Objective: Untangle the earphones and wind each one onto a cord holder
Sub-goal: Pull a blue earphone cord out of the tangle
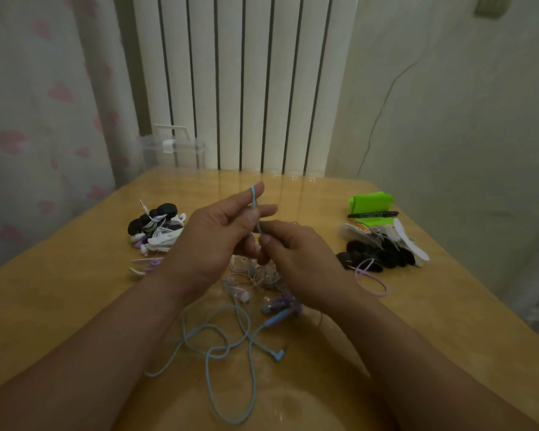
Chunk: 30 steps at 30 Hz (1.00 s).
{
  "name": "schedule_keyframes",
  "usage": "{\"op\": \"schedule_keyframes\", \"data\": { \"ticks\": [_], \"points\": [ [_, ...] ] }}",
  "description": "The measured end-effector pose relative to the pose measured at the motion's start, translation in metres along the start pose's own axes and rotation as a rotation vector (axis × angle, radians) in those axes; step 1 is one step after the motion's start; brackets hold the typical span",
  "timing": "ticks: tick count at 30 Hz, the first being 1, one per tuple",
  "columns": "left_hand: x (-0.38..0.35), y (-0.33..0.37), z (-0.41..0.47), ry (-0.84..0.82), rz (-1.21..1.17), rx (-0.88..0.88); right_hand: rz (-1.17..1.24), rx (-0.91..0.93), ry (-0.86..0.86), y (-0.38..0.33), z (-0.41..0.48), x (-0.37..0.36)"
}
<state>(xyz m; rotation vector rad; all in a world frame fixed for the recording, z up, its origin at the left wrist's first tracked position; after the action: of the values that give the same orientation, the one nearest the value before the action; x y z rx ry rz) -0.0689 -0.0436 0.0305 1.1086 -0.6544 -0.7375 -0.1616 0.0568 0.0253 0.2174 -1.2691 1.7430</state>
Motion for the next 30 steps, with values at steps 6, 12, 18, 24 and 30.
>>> {"op": "schedule_keyframes", "data": {
  "ticks": [6,12,18,24,30],
  "points": [
    [-0.001,-0.001,-0.003,0.017,0.549,-0.132,-0.175,0.016,-0.044,-0.004,-0.005,0.011],
    [-0.013,-0.004,-0.005,-0.127,0.663,-0.101,-0.018,0.034,0.151,-0.007,-0.004,0.043],
    [-0.028,0.003,-0.011,-0.329,0.534,-0.063,0.362,-0.056,0.127,0.005,-0.005,0.055],
    [-0.025,0.003,-0.021,-0.517,0.236,0.136,0.493,-0.023,0.060,0.006,-0.006,0.048],
    [-0.028,0.013,-0.023,-0.534,-0.223,0.163,0.780,-0.077,-0.017,0.005,-0.006,0.025]
  ]
}}
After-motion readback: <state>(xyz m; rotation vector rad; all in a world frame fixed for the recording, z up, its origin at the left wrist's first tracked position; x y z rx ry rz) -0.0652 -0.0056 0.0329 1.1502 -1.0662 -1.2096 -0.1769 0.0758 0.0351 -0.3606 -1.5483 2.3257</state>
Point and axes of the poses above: each hand's wrist, its own z-axis towards the middle knuckle, its own x-axis out of the back of the hand, y = z × x, the point moved 8 cm from there along z, towards the middle knuckle, and after that the axes turned 6 degrees about x, right-handed, at the moved point
